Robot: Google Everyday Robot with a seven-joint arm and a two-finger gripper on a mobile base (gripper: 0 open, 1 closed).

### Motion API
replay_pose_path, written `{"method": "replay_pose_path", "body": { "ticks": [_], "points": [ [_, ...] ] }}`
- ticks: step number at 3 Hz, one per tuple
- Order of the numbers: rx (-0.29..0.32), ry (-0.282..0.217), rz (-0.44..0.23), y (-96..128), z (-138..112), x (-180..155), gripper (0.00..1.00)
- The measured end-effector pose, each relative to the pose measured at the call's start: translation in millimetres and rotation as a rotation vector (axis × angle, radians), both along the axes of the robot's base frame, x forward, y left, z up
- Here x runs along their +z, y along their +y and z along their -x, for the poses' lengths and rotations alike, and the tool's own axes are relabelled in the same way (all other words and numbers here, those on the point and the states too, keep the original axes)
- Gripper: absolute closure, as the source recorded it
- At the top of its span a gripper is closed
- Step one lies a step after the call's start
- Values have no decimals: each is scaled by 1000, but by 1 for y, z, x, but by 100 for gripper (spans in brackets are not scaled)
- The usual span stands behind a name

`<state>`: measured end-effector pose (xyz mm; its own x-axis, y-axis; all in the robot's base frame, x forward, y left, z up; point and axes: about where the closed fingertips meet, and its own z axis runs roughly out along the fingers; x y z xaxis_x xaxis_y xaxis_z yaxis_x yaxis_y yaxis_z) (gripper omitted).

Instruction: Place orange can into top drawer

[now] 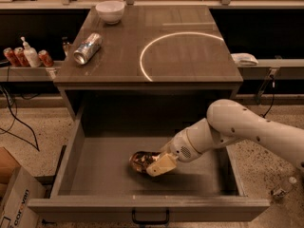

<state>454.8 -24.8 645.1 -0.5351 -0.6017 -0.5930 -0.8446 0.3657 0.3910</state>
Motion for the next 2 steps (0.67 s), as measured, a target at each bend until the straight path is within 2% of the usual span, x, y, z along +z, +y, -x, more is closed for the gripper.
{"method": "replay_pose_path", "body": {
  "ticks": [1, 2],
  "points": [
    [2, 1, 0, 1, 1, 0, 0],
    [2, 1, 0, 1, 1, 0, 0]
  ]
}}
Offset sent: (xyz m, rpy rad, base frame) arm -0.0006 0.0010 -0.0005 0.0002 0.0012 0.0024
